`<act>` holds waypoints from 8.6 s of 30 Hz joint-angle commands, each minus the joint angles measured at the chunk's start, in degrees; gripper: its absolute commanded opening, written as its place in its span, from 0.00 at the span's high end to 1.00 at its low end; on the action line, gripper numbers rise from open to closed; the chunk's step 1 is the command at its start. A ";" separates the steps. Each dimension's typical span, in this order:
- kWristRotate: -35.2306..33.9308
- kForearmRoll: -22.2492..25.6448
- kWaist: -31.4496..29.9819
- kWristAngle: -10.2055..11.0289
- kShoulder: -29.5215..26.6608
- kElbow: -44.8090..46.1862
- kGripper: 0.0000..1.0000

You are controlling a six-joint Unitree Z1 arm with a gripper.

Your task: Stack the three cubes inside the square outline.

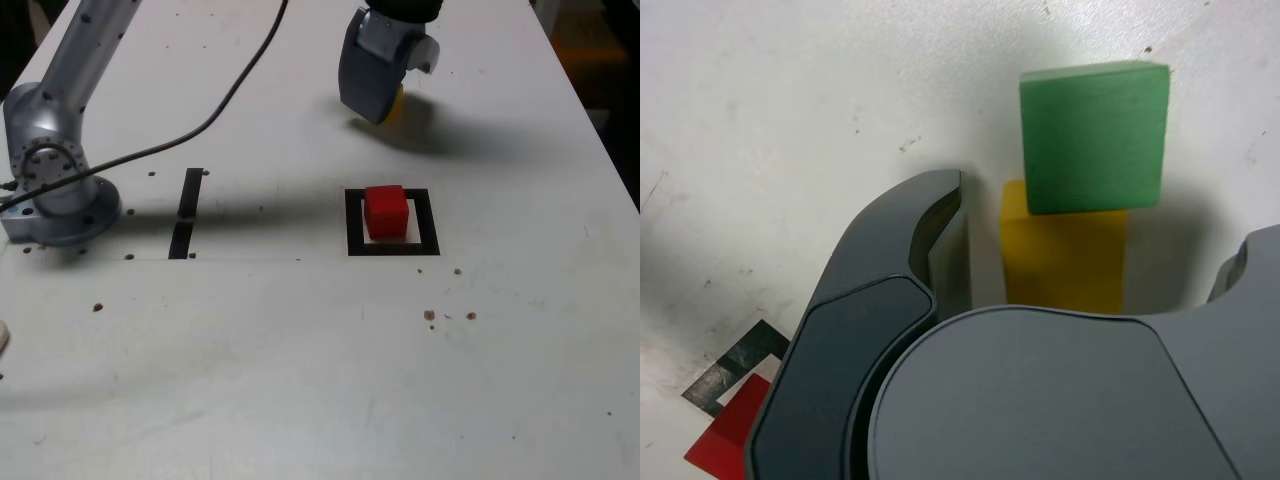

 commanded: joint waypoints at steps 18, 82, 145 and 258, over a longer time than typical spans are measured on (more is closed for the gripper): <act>0.66 3.51 0.41 -1.46 2.39 -3.13 0.37; 11.36 1.23 -35.48 4.54 -15.25 11.17 0.75; 13.25 4.72 -3.04 9.87 -5.28 3.81 0.01; 18.22 13.18 -34.54 6.90 -9.58 -1.06 0.60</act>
